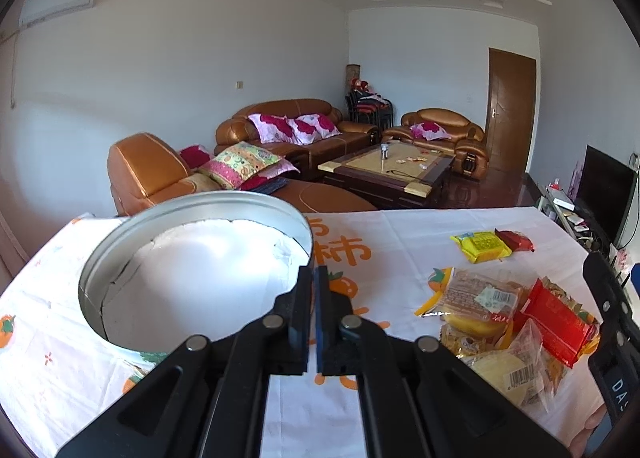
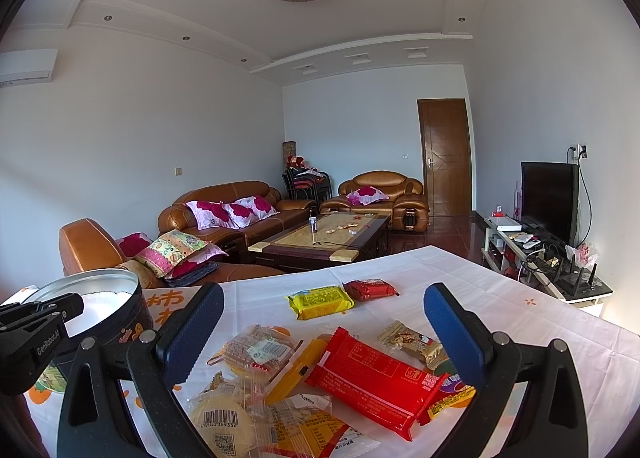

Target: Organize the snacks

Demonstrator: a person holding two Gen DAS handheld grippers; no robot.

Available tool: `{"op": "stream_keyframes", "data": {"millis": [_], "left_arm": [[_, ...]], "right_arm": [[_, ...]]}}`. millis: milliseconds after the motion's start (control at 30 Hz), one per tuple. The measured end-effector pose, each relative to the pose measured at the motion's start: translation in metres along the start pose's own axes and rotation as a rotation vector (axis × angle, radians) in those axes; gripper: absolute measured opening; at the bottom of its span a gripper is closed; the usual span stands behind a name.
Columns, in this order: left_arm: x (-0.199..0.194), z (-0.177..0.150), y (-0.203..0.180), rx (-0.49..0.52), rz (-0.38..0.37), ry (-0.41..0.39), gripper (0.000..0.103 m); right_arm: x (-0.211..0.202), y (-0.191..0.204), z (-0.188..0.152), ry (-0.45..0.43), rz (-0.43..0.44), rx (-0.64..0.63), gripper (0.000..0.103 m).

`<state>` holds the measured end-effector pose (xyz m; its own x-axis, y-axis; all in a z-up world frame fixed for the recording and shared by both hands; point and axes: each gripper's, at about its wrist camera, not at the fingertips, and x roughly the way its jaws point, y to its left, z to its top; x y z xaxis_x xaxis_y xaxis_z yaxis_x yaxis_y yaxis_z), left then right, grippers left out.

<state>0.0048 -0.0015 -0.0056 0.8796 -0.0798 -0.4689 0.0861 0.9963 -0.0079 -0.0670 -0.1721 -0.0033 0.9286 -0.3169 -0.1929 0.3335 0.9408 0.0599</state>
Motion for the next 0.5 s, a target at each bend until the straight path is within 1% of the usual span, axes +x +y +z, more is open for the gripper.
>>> {"op": "stream_keyframes", "data": {"millis": [100, 167, 233, 267, 333, 433, 467, 500], "left_arm": [[0.002, 0.0, 0.001, -0.01, -0.002, 0.01, 0.103], [0.0, 0.0, 0.002, -0.007, 0.013, -0.003, 0.103], [-0.007, -0.001, 0.001, -0.003, 0.047, -0.043, 0.103], [-0.012, -0.001, 0.001, -0.007, 0.06, -0.08, 0.103], [-0.017, 0.001, 0.002, -0.01, 0.073, -0.116, 0.103], [-0.014, 0.0, -0.001, 0.02, 0.073, -0.103, 0.103], [-0.007, 0.0, -0.004, 0.048, 0.051, -0.064, 0.103], [-0.003, -0.002, -0.005, 0.055, 0.03, -0.04, 0.103]], "right_arm": [[0.0, 0.0, 0.0, -0.001, 0.0, 0.0, 0.101], [0.0, 0.0, 0.0, 0.0, 0.0, 0.0, 0.101], [0.0, 0.0, 0.0, 0.0, 0.001, 0.0, 0.101], [0.0, 0.0, 0.0, 0.0, 0.001, 0.0, 0.101], [0.0, 0.0, -0.001, 0.0, 0.001, 0.0, 0.101], [0.001, 0.0, 0.0, 0.001, 0.0, 0.0, 0.101], [0.0, 0.0, -0.001, 0.001, 0.0, -0.001, 0.101], [0.001, 0.0, -0.001, 0.002, 0.0, -0.001, 0.101]]}}
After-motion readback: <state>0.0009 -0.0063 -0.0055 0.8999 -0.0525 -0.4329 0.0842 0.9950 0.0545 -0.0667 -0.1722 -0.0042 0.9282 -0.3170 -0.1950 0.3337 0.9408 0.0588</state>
